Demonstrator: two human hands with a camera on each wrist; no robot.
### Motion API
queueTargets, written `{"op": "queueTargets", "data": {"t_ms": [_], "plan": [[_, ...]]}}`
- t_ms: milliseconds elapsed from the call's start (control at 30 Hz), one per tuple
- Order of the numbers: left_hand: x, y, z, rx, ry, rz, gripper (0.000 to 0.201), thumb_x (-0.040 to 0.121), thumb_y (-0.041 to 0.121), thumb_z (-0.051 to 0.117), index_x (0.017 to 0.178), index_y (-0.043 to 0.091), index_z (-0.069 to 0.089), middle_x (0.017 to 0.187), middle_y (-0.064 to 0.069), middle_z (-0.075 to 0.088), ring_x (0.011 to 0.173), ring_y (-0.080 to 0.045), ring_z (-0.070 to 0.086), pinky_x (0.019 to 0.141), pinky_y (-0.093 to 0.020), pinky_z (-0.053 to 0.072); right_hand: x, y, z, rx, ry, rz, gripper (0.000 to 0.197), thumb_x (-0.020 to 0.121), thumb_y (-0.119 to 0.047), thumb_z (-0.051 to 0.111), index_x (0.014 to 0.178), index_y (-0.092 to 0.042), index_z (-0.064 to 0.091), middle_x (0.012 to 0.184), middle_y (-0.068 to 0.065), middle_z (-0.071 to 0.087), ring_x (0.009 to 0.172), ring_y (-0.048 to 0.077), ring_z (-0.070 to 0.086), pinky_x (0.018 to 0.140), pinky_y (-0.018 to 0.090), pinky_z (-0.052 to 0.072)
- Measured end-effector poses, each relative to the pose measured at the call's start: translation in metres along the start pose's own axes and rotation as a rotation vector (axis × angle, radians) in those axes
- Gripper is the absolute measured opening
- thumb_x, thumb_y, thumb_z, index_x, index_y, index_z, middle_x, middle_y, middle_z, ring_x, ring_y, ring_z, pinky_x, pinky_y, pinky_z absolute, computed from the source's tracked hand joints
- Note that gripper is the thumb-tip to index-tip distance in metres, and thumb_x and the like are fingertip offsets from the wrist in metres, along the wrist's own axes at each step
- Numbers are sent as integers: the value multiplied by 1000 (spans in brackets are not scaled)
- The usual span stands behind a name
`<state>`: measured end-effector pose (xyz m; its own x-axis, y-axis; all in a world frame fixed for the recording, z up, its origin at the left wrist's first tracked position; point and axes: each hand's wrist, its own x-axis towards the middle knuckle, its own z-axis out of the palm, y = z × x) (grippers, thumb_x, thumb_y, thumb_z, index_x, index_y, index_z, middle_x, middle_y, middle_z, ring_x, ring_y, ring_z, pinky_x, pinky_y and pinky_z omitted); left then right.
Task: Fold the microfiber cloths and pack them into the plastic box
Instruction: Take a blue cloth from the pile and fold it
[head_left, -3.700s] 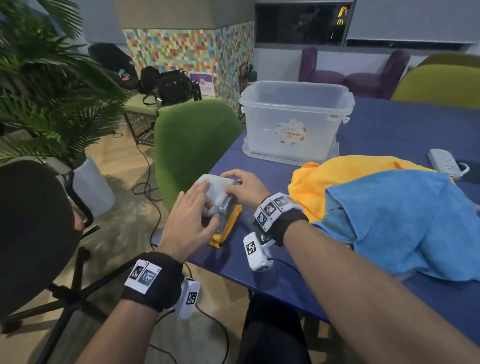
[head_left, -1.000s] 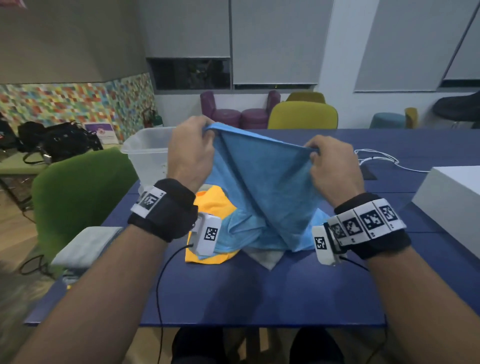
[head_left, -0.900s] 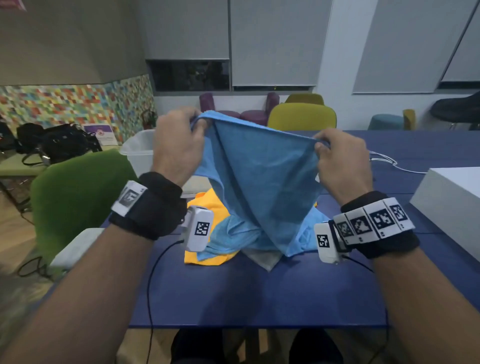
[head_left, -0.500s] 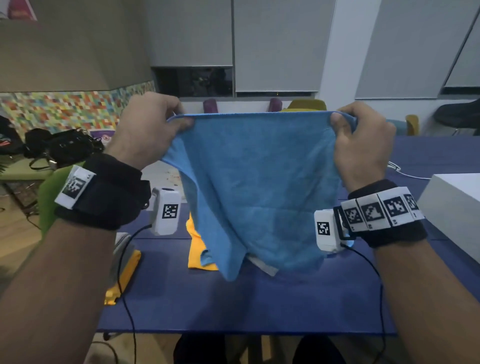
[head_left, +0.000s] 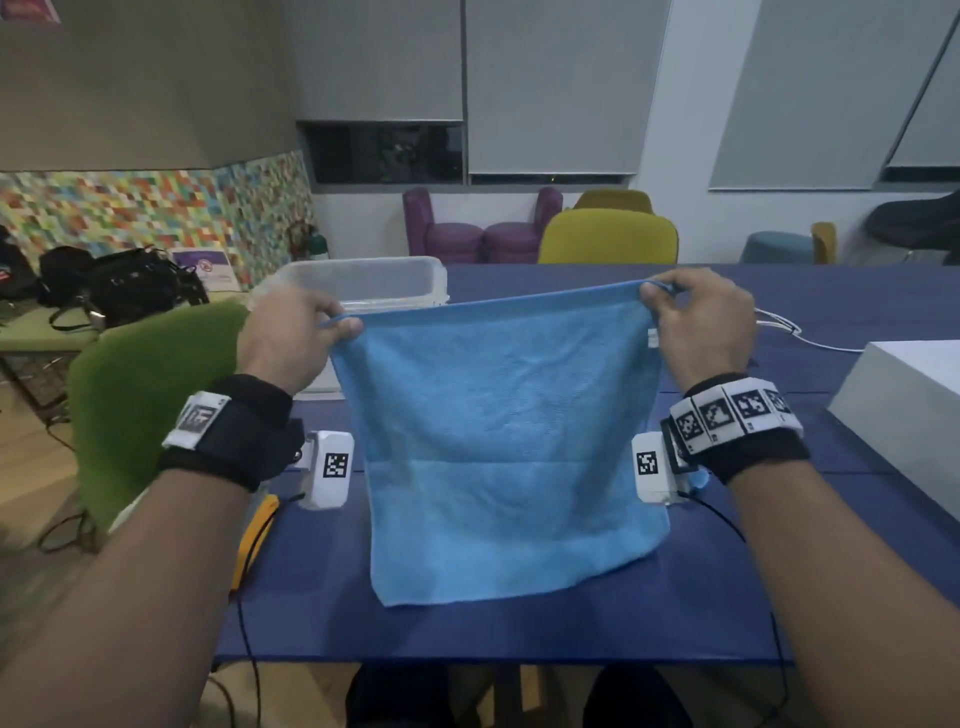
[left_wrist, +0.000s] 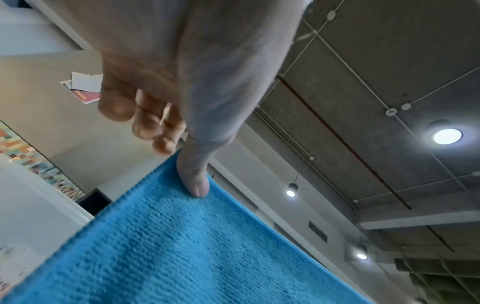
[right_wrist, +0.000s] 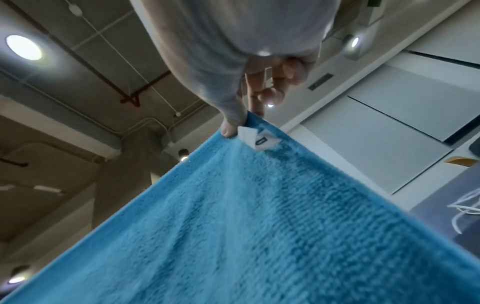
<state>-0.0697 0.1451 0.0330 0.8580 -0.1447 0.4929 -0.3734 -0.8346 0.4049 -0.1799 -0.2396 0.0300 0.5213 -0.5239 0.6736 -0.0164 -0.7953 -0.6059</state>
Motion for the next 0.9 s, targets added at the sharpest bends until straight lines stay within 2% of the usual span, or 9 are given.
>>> {"op": "queueTargets", "data": {"t_ms": [133,233,300,400,533,633,767,833,900], "plan": [[-5,4,16,25,28,-131,21,84,50,79,82,29,74,83,-7,69,85,-32,65,68,-34,45,-3,19,17,-91,-50,46,22,89,-41,71,103,-25,79,100,6,69,96,31,65,81,35,48],[-10,2,28,-189,-50,-166,17,87,38,78,81,23,74,65,-6,72,66,-26,69,68,-33,54,-8,31,23,-44,-109,149,26,87,-45,69,102,-26,80,93,4,76,94,30,68,84,38,55],[-20,0,36,-362,-123,-181,10,89,24,77,85,16,74,56,-10,70,51,-25,64,59,-28,54,-15,43,26,87,-166,187,22,87,-42,69,94,-24,80,77,2,76,79,24,71,80,40,59],[-42,-9,48,-452,-156,-163,6,89,10,76,84,10,73,60,-13,71,52,-25,64,47,-19,48,-34,63,25,265,-270,228,12,91,-24,70,81,-21,76,63,4,72,55,24,69,66,39,61],[-82,-26,62,-415,-223,-110,14,85,4,76,80,17,77,61,-1,72,53,-10,61,58,-27,53,-68,86,17,252,-386,238,11,93,-13,70,86,-20,74,76,5,76,67,20,76,66,29,56],[-116,-34,69,-299,-317,-20,16,83,9,81,83,24,81,64,13,72,57,4,61,63,-19,47,-99,101,8,187,-532,223,12,90,-9,73,86,-20,74,81,8,77,67,14,75,64,22,56],[-159,-41,78,-244,-390,-25,15,80,14,85,81,29,81,71,19,74,78,3,70,65,-13,44,-136,119,-7,54,-671,225,18,86,-13,78,76,-28,73,71,-4,76,73,9,74,78,27,54],[-176,-43,83,-250,-397,-38,13,81,14,85,81,26,81,72,17,75,78,3,70,63,-13,45,-149,125,-13,-15,-683,222,16,85,-15,79,78,-28,74,70,-7,76,75,4,71,76,16,49],[-189,-46,86,-252,-382,-46,11,81,15,86,80,24,81,69,19,73,72,7,67,60,-10,42,-157,130,-18,-37,-666,222,9,85,-15,80,80,-23,77,73,-6,76,80,8,72,79,24,51]]}}
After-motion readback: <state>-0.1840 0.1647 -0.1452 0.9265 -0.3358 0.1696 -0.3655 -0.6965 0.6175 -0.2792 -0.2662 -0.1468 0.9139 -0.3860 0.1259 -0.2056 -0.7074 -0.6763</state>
